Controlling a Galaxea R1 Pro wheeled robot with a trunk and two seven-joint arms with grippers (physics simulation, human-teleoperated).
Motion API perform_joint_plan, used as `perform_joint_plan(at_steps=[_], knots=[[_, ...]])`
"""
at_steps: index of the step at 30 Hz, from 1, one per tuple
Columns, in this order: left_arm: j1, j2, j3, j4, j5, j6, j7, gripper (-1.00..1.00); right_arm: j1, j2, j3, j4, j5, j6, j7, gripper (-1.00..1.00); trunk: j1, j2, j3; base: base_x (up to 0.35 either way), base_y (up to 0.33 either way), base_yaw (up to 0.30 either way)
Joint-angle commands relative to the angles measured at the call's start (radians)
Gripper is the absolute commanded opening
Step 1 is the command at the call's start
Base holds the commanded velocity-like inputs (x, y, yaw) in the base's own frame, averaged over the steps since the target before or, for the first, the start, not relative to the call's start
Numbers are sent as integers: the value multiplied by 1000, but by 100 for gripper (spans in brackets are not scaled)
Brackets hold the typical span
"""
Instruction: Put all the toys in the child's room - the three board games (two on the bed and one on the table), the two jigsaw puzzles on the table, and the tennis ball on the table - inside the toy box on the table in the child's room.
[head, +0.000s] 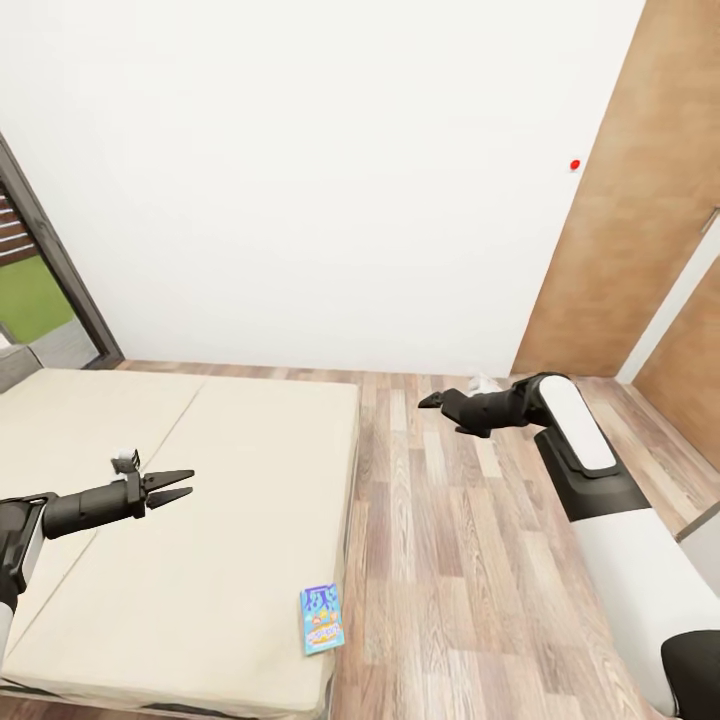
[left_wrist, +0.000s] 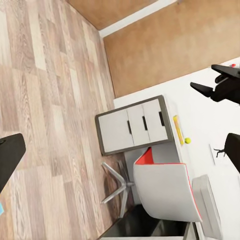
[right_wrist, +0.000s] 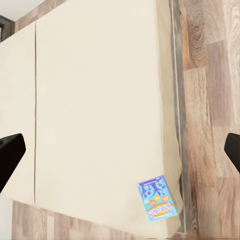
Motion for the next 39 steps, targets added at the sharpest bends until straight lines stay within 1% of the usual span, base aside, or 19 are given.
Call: perform_joint_plan(at_steps=[1, 2, 3, 11, 16, 28, 39], knots=[[-1, -1, 2, -1, -11, 10, -9, 100, 6, -1, 1, -1, -9, 0, -10, 100, 1, -2, 0, 0, 0, 0], [-1, 0, 2, -1, -11, 11, -9, 100, 20, -1, 0, -3, -9, 0, -10, 100, 1, -2, 1, 0, 0, 0], [-1, 0, 2, -1, -11, 11, -9, 100, 20, -1, 0, -3, -9, 0, -10, 100, 1, -2, 3, 0, 0, 0], [-1, 1, 0, -1, -11, 11, -9, 100, 79, -9, -3, -3, -9, -2, -9, 100, 1, -2, 16, 0, 0, 0], [-1, 1, 0, -1, -11, 11, -9, 100, 98, -12, -5, -6, -9, -26, -7, 100, 1, -2, 24, 0, 0, 0], [-1, 4, 6, -1, -11, 11, -9, 100, 178, -9, -4, -15, -10, -74, -3, 100, 1, -2, 44, 0, 0, 0], [-1, 3, 2, -1, -11, 10, -9, 100, 217, -8, -1, -20, -9, -99, 1, 100, 1, -2, 62, 0, 0, 0]])
